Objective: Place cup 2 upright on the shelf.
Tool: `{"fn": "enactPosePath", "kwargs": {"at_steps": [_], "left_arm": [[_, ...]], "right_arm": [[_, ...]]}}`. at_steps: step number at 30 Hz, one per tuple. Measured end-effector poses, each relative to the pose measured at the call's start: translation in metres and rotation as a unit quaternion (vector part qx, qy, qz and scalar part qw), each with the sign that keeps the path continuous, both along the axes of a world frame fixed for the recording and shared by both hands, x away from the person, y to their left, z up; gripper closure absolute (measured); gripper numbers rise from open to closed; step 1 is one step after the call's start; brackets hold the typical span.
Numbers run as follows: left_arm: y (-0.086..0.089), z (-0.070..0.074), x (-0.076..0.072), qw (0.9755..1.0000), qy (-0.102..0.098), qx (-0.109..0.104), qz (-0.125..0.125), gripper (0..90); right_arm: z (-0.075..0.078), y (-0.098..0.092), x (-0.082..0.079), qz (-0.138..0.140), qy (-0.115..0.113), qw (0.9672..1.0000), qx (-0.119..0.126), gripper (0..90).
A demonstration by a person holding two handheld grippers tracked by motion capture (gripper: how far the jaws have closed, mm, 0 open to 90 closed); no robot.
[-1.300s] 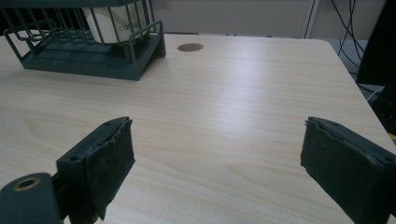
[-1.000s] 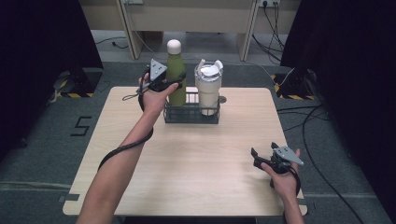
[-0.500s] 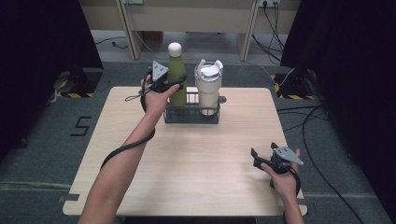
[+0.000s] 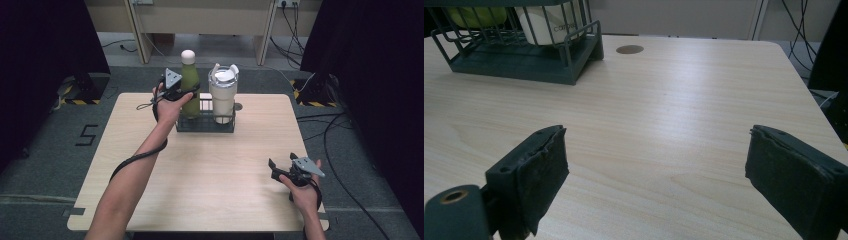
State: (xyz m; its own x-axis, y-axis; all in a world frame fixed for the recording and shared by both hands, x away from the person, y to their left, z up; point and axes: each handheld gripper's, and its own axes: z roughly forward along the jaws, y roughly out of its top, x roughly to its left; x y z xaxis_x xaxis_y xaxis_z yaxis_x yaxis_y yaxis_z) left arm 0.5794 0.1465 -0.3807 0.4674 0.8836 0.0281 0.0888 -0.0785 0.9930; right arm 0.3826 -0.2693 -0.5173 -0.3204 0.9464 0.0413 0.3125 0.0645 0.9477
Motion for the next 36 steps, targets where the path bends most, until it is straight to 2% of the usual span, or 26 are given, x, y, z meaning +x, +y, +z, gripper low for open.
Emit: {"fn": "enactPosePath", "kwargs": {"at_steps": [6,7,16,20,32,36], "left_arm": [[-0.0009,-0.0093,0.0022,0.9999,0.014,0.005,0.0,23.4],[-0.0009,-0.0103,0.0021,0.9999,0.01,0.002,0.0,23.4],[-0.0016,-0.0103,0.0015,0.9999,0.012,0.001,0.001,23.3],[-0.0029,-0.0099,0.0009,0.9999,0.012,0.01,-0.003,23.1],[-0.0017,-0.0107,-0.0003,0.9999,0.014,0.005,-0.007,21.9],[-0.0011,-0.0099,-0.0008,0.9998,0.017,0.003,-0.001,14.0]], "right_arm": [[0.0,0.0001,0.0001,0.001,0.001,1.0,0.0,10.1],[0.0,-0.0001,0.0002,0.002,0.0,1.0,-0.002,10.1],[0.0001,-0.0001,0.0002,0.001,0.001,1.0,-0.002,10.3],[0.0001,0.0004,-0.0002,0.002,0.003,1.0,-0.001,10.3],[0.0002,0.0009,-0.0004,0.005,0.005,1.0,-0.002,10.2],[0.0002,0.0007,-0.0002,0.006,0.005,1.0,-0.003,10.2]]}}
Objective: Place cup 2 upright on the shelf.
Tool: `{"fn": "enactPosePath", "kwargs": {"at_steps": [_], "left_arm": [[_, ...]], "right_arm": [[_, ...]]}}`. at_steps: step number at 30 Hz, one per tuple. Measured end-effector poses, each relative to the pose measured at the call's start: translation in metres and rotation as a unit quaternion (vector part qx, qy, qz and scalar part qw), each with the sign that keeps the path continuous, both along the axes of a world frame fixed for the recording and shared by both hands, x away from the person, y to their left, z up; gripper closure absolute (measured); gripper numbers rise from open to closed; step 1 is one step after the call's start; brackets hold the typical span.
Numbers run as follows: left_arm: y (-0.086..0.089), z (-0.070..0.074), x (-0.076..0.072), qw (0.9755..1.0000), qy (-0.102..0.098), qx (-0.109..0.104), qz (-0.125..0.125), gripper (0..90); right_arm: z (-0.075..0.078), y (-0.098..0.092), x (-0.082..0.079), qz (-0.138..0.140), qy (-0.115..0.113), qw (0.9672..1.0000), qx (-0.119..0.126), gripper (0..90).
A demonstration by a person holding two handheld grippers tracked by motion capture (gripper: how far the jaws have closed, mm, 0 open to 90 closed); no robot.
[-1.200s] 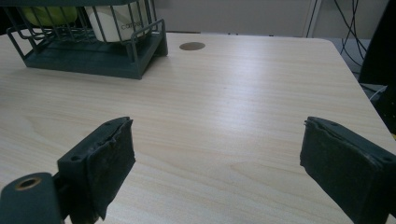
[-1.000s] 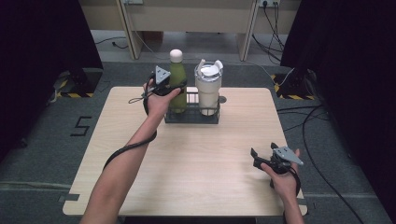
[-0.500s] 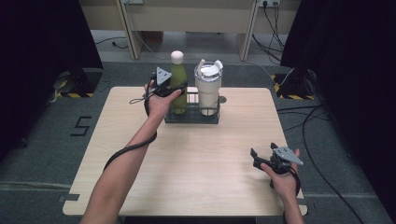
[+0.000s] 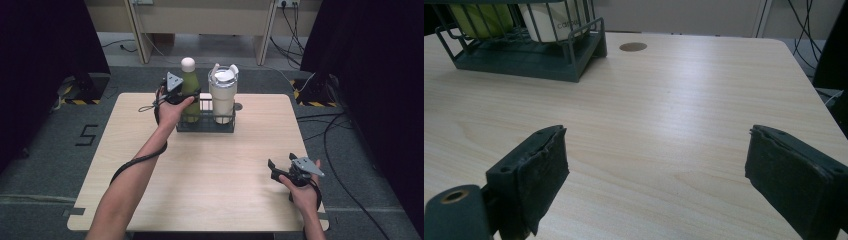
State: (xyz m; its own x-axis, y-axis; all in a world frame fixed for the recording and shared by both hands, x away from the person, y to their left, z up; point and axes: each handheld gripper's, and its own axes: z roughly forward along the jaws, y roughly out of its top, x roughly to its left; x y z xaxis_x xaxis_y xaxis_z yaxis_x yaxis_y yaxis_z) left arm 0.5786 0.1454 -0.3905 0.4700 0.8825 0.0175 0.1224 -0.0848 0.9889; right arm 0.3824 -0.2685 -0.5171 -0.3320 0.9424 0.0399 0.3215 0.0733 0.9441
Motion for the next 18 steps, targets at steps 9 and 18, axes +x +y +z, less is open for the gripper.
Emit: {"fn": "enactPosePath", "kwargs": {"at_steps": [9,18], "left_arm": [[0.0,0.0,-0.005,0.9999,-0.002,0.009,0.004,14.2],[0.003,0.003,-0.013,0.9999,-0.01,0.009,0.0,14.2]], "right_arm": [[0.0,0.0,0.0,0.002,0.0,1.0,-0.001,10.2],[0.0,0.001,0.0,0.002,0.001,1.0,-0.001,10.2]]}}
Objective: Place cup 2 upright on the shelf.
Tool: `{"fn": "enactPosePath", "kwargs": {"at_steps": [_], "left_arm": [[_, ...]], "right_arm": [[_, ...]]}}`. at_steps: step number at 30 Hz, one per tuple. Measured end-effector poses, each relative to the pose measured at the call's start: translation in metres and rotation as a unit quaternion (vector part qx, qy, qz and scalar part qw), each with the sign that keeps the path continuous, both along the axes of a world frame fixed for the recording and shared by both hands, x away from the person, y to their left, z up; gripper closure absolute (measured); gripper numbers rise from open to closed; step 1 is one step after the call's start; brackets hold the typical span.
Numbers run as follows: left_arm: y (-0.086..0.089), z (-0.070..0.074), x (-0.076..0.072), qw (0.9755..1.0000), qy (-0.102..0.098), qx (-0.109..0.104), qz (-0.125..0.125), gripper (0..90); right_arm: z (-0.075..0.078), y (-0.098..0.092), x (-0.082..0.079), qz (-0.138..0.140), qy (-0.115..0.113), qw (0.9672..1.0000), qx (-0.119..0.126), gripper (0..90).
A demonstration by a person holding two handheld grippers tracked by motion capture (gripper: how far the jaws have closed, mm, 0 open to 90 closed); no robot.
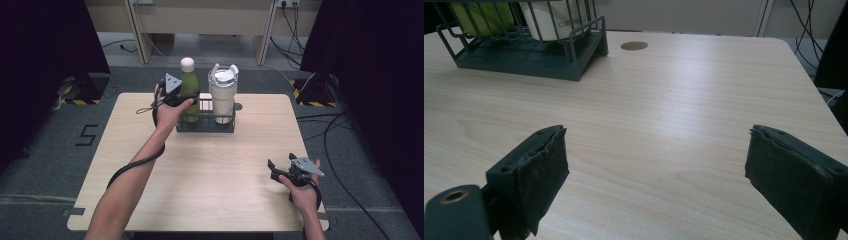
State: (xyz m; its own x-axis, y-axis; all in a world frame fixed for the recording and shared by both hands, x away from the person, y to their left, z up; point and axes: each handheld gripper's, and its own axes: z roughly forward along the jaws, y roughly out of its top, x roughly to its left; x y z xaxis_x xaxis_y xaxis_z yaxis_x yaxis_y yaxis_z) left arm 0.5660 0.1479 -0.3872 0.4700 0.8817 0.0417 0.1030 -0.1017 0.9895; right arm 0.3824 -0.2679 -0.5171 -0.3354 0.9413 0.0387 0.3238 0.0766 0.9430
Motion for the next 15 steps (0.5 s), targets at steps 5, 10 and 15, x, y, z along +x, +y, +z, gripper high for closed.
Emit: {"fn": "enactPosePath", "kwargs": {"at_steps": [5,10,15], "left_arm": [[0.001,0.002,-0.007,1.0,-0.004,0.003,-0.004,14.2],[0.005,0.001,-0.012,1.0,-0.005,0.004,-0.005,14.2],[0.009,0.001,-0.02,0.9999,-0.008,0.008,-0.006,14.2]], "right_arm": [[0.0,0.0,0.0,0.0,0.0,1.0,0.0,10.2],[0.0,-0.001,0.0,0.0,-0.001,1.0,0.001,10.3],[0.0,0.0,0.0,-0.002,0.002,1.0,0.005,10.2]]}}
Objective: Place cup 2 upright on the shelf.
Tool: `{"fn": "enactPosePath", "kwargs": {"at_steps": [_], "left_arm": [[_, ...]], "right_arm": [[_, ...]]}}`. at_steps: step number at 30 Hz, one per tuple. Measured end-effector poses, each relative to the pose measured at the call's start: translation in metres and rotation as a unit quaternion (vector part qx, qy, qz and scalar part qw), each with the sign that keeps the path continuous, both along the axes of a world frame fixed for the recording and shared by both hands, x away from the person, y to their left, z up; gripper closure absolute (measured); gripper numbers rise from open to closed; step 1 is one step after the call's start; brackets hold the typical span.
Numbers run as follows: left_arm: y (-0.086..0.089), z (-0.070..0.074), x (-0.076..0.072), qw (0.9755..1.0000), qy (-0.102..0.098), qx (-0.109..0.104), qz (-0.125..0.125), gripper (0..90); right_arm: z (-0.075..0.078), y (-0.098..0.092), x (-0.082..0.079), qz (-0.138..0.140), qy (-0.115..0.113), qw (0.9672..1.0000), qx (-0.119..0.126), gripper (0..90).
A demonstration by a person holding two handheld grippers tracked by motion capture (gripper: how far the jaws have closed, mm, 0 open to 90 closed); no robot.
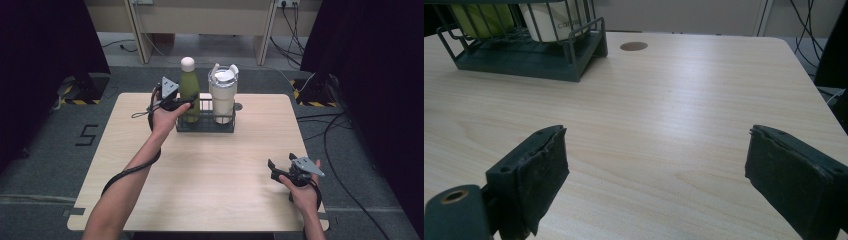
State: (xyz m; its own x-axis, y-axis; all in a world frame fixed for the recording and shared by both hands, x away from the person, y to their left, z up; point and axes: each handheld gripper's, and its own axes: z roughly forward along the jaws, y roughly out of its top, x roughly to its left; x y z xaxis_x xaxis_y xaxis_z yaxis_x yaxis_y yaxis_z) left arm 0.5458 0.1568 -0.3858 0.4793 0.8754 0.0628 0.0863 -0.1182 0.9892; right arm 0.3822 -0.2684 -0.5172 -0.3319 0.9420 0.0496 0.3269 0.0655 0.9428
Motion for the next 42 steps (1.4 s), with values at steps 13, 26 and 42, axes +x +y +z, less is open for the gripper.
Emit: {"fn": "enactPosePath", "kwargs": {"at_steps": [13,26,42], "left_arm": [[0.009,-0.003,-0.024,1.0,-0.003,0.007,-0.007,14.2],[0.017,-0.01,-0.041,0.9999,0.002,0.006,-0.009,14.2],[0.027,-0.013,-0.065,0.9999,0.0,0.002,-0.015,14.2]], "right_arm": [[0.0,0.0,0.0,0.001,-0.001,1.0,-0.005,10.2],[0.0,0.001,-0.001,-0.001,0.001,1.0,-0.003,10.2],[0.0,0.001,-0.001,-0.001,0.001,1.0,-0.003,10.2]]}}
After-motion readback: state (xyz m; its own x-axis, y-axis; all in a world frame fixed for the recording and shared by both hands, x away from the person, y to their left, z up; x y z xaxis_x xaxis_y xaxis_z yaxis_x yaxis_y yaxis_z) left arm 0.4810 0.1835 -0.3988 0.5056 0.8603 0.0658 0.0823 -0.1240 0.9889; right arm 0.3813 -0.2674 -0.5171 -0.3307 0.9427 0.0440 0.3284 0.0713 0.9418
